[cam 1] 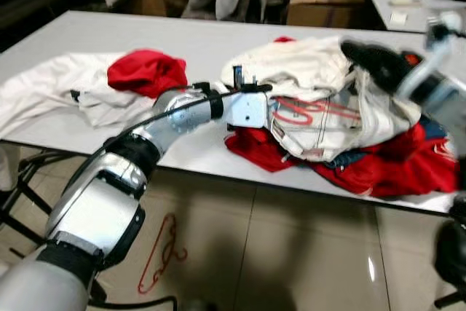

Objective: Hang hanger

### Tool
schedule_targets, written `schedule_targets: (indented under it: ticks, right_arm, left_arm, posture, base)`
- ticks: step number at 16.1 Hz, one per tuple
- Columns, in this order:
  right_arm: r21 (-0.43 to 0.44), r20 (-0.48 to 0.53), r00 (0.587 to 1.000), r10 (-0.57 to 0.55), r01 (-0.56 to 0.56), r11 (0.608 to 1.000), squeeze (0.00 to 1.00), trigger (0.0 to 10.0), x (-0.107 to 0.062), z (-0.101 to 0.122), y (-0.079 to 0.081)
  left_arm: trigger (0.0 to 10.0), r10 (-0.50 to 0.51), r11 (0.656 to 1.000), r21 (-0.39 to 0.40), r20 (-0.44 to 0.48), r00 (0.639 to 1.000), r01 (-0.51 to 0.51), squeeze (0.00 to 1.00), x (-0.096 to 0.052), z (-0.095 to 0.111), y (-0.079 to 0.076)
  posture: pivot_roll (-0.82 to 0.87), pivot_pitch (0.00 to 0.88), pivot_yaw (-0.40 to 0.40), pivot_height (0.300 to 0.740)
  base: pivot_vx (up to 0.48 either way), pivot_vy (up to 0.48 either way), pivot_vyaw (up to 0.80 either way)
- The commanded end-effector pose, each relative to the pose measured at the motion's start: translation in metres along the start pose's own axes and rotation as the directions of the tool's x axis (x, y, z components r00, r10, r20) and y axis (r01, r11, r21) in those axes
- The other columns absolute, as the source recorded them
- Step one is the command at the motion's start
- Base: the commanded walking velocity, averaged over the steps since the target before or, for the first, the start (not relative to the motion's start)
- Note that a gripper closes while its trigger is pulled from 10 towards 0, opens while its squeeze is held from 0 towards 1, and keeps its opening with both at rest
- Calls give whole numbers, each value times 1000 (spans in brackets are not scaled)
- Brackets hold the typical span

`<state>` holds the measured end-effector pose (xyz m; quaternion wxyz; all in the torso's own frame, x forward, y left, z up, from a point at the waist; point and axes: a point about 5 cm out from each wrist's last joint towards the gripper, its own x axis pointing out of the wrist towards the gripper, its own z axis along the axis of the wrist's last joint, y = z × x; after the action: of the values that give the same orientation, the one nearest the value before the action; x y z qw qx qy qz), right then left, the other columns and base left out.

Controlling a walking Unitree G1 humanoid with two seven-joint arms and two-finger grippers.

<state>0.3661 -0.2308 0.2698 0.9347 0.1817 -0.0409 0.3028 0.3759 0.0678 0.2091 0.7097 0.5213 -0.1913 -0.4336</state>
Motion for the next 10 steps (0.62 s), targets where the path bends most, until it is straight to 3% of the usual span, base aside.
schedule_targets:
  ticks: [1, 3, 5, 6, 7, 8, 9, 10]
  right_arm:
    - [-10, 103, 994, 42, -42, 999, 0, 10000, 2, 22, 7]
    - [-69, 109, 993, 54, -47, 997, 0, 10000, 3, 30, 6]
    - [-253, 97, 988, 121, -93, 963, 0, 10000, -9, 45, 13]
    - [-398, 61, 985, 162, -125, 909, 0, 10000, -21, 55, 21]
    - [-458, 29, 983, 183, -149, 876, 0, 10000, -28, 57, 25]
    - [-608, -93, 982, 165, -187, 772, 0, 10000, -49, 59, 31]
    - [-691, -227, 968, 106, -237, 683, 0, 10000, -70, 54, 31]
    - [-706, -279, 957, 84, -263, 658, 0, 10000, -78, 51, 30]
  left_arm:
    - [0, 27, 999, -18, 6, 1000, -27, 0, -3, 0, 3]
    - [0, 36, 998, -44, 8, 999, -36, 0, -3, 0, 3]
    - [0, 37, 996, -82, -4, 999, -37, 0, -3, -2, 5]
    - [0, 35, 995, -97, -13, 999, -36, 0, -4, -4, 6]
    - [0, 32, 995, -96, -18, 999, -33, 0, -5, -5, 7]
    - [0, 22, 996, -90, -31, 999, -25, 0, -6, -6, 8]
    - [0, 18, 996, -90, -37, 999, -21, 0, -7, -8, 9]
    - [0, 17, 996, -91, -39, 999, -20, 0, -7, -8, 9]
  posture:
    - [-70, 0, 31, 740]
    - [-64, 0, 26, 740]
    - [-55, 0, 26, 740]
    - [-53, 0, 30, 740]
    - [-53, 0, 30, 740]
    - [-57, 0, 39, 740]
    - [-62, 0, 46, 740]
    - [-64, 0, 49, 740]
  base:
    - [0, 0, 0]
    - [0, 0, 0]
    - [0, 0, 0]
    - [0, 0, 0]
    - [0, 0, 0]
    - [0, 0, 0]
    - [0, 0, 0]
    - [0, 0, 0]
